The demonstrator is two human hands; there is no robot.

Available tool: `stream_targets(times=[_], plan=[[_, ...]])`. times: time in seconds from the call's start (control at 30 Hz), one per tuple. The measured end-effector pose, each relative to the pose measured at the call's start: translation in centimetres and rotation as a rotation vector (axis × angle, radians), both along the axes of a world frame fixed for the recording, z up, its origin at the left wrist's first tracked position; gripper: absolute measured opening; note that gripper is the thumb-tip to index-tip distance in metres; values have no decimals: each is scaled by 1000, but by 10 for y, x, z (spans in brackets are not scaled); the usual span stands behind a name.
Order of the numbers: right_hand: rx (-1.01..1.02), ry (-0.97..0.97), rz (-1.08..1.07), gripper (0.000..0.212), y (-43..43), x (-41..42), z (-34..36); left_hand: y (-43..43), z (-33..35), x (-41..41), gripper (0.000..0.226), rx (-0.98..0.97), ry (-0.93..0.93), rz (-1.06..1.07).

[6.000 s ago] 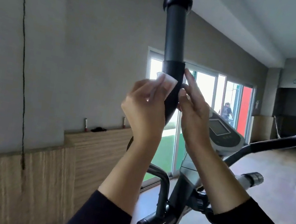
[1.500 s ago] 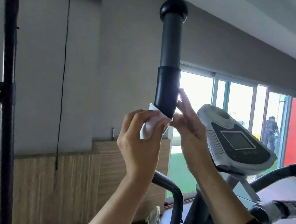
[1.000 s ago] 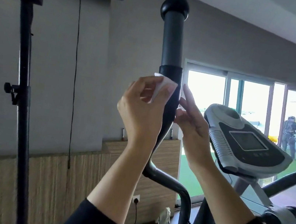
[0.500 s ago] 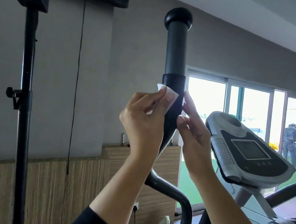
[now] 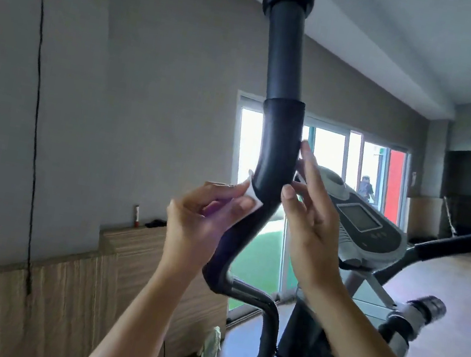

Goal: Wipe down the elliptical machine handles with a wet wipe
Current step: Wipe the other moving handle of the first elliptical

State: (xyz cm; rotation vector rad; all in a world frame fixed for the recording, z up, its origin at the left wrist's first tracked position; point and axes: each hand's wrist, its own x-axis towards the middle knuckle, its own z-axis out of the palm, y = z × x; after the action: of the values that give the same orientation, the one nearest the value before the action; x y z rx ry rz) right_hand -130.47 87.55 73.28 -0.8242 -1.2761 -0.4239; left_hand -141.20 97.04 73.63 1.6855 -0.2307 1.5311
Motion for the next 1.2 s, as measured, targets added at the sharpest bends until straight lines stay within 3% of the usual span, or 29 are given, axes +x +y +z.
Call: stream_targets(times=[0.2, 0.4, 0.5, 0.63, 0.73, 0.9, 1.07, 1.2], plan=[[0, 29, -260, 51, 5, -15, -8, 7, 31, 13, 13, -25, 17, -298], [35, 33, -463, 54, 8, -24, -17, 60, -4, 15, 16, 52, 171, -419], [17, 64, -505, 58, 12, -31, -23, 72, -5, 15, 16, 25, 261, -449], [24, 94, -558, 63, 19, -42, -29, 53, 13, 19, 14, 16, 242, -544], [47, 121, -583, 61, 21, -48, -30, 51, 15, 19, 17, 50, 228, -584], [12, 131, -622, 54, 16, -54, -29, 88, -11, 16, 22, 30, 362, -580], [47, 145, -630, 53, 15, -53, -31, 64, -2, 15, 8, -22, 239, -595], [55, 144, -644, 56, 16, -52, -29, 53, -9, 21, 12, -4, 113, -541]])
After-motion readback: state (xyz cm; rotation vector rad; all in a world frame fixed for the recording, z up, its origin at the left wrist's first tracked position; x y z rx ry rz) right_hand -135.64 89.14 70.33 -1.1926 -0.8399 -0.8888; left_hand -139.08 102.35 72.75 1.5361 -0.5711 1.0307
